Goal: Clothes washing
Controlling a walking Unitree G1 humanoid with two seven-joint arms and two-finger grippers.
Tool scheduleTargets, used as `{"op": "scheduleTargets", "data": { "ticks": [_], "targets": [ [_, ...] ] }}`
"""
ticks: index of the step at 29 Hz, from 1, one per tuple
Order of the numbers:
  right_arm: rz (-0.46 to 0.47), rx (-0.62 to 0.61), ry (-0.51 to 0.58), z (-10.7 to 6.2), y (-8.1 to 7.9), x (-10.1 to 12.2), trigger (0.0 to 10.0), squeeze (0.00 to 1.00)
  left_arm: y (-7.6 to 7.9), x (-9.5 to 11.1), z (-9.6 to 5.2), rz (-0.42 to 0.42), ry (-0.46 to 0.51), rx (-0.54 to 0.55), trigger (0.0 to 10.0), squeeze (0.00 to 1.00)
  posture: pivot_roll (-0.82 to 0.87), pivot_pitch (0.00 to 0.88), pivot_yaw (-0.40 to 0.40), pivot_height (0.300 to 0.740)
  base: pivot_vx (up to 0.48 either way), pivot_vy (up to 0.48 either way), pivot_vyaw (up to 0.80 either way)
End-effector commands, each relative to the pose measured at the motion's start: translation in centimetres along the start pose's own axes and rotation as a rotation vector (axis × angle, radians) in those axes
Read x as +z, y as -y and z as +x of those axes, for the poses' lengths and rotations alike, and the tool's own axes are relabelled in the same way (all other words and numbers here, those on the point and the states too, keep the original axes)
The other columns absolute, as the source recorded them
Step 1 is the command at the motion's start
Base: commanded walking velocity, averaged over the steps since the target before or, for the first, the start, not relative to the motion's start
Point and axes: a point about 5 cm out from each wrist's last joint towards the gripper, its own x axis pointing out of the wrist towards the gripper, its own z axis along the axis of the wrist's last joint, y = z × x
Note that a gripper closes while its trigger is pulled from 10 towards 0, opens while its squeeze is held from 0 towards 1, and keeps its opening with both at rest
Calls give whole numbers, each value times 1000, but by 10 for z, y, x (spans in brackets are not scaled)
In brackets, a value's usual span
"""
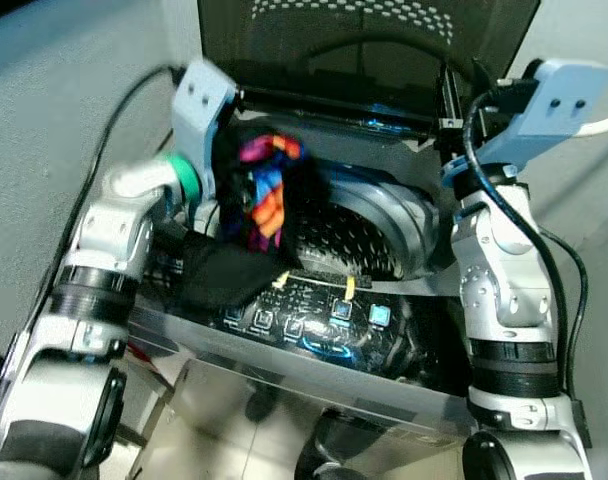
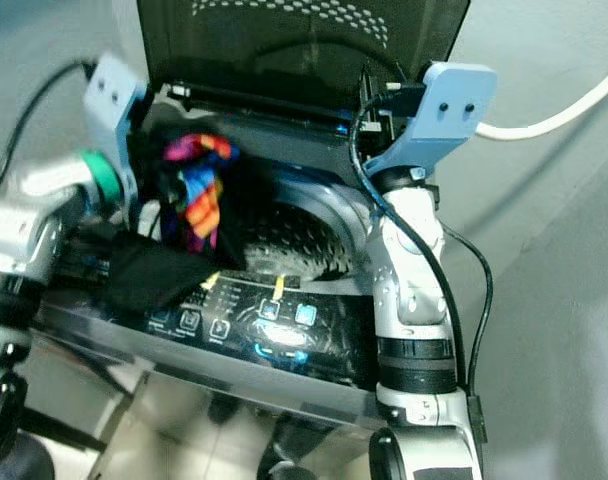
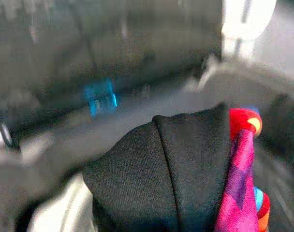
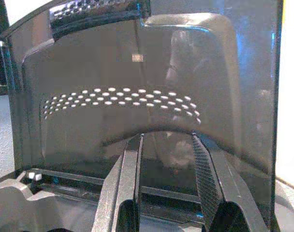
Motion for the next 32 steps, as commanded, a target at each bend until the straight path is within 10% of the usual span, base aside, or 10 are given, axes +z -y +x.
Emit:
{"op": "scheduleTargets", "data": {
  "ticks": [1,20,21,23,27,32],
  "targets": [
    [0,2,4,-2,0,2,10000,0,1,7,-7,0,26,13,10000,1000,79,85,18,740,0,0,0],
    [-2,26,-15,0,-2,-2,10000,0,6,22,-39,-54,39,202,10000,1000,93,67,-6,740,0,0,0],
    [-3,30,-18,1,-3,-3,10000,0,8,23,-42,11,36,226,10000,118,96,66,-13,740,0,0,0],
    [-3,30,-18,1,-3,-3,10000,0,8,23,-42,11,36,226,10000,118,96,66,-13,740,0,0,0],
    [-3,38,-22,3,-4,-4,10000,0,29,30,-43,281,67,218,10000,0,100,63,-22,740,0,0,0],
    [1,47,-30,4,-7,-7,10000,0,79,36,-34,446,170,63,10000,0,108,60,-32,740,0,0,0]
  ]
}}
